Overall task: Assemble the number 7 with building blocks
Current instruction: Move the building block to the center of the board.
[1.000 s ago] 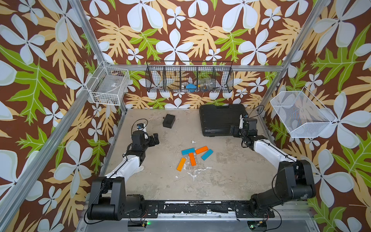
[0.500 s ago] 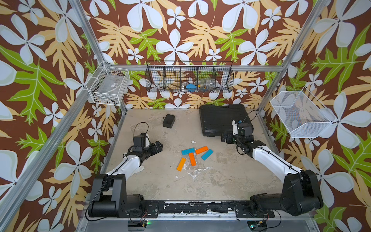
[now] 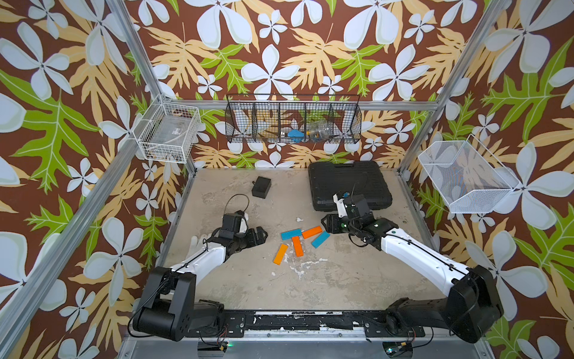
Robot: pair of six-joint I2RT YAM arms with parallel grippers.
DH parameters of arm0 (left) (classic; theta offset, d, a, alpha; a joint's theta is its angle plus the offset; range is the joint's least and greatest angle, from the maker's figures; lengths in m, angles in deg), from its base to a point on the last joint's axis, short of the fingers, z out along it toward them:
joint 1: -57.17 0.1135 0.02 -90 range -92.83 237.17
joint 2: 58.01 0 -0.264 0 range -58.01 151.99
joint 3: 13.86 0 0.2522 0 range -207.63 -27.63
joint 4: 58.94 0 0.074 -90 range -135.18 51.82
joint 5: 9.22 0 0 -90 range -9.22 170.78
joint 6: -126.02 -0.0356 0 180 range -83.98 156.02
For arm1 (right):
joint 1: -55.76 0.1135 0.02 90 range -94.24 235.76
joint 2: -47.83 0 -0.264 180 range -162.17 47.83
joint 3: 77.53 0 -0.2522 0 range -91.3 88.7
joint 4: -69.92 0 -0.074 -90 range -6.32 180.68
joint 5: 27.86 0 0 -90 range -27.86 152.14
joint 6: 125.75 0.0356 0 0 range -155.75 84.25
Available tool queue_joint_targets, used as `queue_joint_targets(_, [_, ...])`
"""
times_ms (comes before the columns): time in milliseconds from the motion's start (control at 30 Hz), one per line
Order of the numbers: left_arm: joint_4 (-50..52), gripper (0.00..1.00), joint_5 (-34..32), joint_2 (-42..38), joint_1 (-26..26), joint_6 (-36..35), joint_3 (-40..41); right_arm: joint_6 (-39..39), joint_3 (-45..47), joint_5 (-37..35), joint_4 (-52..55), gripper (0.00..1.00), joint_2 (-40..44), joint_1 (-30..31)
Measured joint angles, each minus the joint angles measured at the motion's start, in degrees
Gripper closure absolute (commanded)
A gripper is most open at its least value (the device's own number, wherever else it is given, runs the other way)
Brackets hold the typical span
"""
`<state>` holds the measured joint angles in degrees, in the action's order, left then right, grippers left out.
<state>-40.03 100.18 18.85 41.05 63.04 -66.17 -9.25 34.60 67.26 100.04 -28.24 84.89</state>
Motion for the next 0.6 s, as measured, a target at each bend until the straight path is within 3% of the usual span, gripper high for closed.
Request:
queue_joint_targets(33, [0.7, 0.26, 0.57, 0.76, -2.8, -0.2, -3.13, -0.35, 0.17, -0.79, 0.13, 0.29, 0.5, 0.07])
queue_joint_targets(67, [1.73, 0.2, 1.31, 2.12, -5.2, -0.63, -6.27, -0.85, 0.26, -1.14, 0.24, 0.29, 0.74, 0.11])
queue_joint_targets(100, [2.25, 0.19, 2.03, 3.5, -6.25, -0.57, -8.13, -1.38, 0.26, -1.27, 0.28, 0.28, 0.74, 0.09])
queue_joint_targets(133, [2.62, 0.21, 2.12, 5.22, -6.51, -0.11, -9.4, -1.73, 0.17, -1.84, 0.31, 0.28, 0.57, 0.11])
queue_joint_targets(267, [5.55, 0.57, 4.7, 14.1, -6.12, 3.76, -11.69, -3.63, -1.51, -0.98, 0.24, 0.26, -2.21, 0.2])
queue_joint_targets(333, [7.56, 0.67, 5.07, 16.9, -7.28, 4.35, -13.92, -4.63, -1.57, -0.35, -0.33, 0.22, -3.52, 0.2])
queue_joint_targets(600, [8.96, 0.7, 0.52, 21.51, -11.02, 7.08, -20.96, -9.05, -0.61, 2.93, -1.9, 0.21, -8.9, 0.13])
